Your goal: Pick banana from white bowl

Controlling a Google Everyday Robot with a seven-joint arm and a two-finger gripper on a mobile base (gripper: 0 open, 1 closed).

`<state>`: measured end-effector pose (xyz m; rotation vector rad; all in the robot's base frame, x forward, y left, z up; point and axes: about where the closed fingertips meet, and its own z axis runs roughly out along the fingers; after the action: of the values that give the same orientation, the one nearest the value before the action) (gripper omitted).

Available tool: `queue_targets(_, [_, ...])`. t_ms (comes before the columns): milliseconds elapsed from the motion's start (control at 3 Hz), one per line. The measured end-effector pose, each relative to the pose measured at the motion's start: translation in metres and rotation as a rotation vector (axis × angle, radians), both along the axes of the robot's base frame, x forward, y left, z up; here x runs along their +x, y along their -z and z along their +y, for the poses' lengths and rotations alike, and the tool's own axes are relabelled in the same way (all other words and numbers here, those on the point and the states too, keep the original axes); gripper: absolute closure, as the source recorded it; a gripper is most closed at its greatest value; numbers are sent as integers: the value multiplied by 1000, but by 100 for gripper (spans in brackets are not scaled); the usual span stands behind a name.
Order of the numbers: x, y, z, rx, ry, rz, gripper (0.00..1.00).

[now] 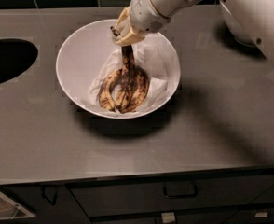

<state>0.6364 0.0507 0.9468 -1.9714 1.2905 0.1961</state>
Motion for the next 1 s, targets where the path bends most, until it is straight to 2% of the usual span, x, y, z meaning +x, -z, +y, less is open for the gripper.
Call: queue_targets(1000, [-29,-40,20,-69,-36,-80,100])
